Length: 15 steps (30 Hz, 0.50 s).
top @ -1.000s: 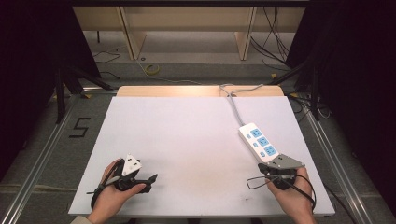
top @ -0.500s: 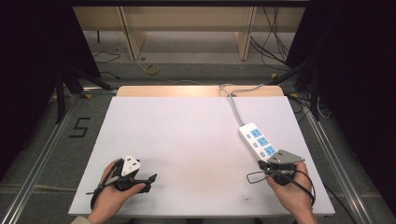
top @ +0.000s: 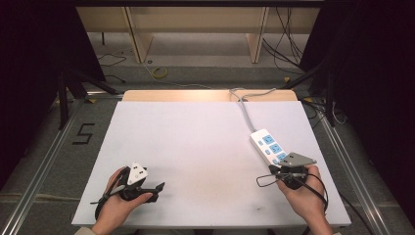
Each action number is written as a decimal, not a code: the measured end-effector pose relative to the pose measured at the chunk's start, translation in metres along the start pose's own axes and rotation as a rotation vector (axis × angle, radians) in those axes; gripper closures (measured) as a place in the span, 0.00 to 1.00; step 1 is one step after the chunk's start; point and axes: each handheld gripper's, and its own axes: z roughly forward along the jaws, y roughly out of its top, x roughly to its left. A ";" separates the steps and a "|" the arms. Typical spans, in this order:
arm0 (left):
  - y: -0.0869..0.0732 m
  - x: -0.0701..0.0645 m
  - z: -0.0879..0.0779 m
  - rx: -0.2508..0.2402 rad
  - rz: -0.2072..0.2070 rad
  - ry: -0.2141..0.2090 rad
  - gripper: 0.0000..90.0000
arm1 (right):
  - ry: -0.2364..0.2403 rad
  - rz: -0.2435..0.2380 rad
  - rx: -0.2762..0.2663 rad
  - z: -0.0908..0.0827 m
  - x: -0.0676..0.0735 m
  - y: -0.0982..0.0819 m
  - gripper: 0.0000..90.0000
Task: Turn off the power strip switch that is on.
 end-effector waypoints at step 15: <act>-0.002 0.000 -0.002 0.003 -0.007 0.009 0.22 | -0.010 0.007 0.011 0.002 -0.006 0.012 1.00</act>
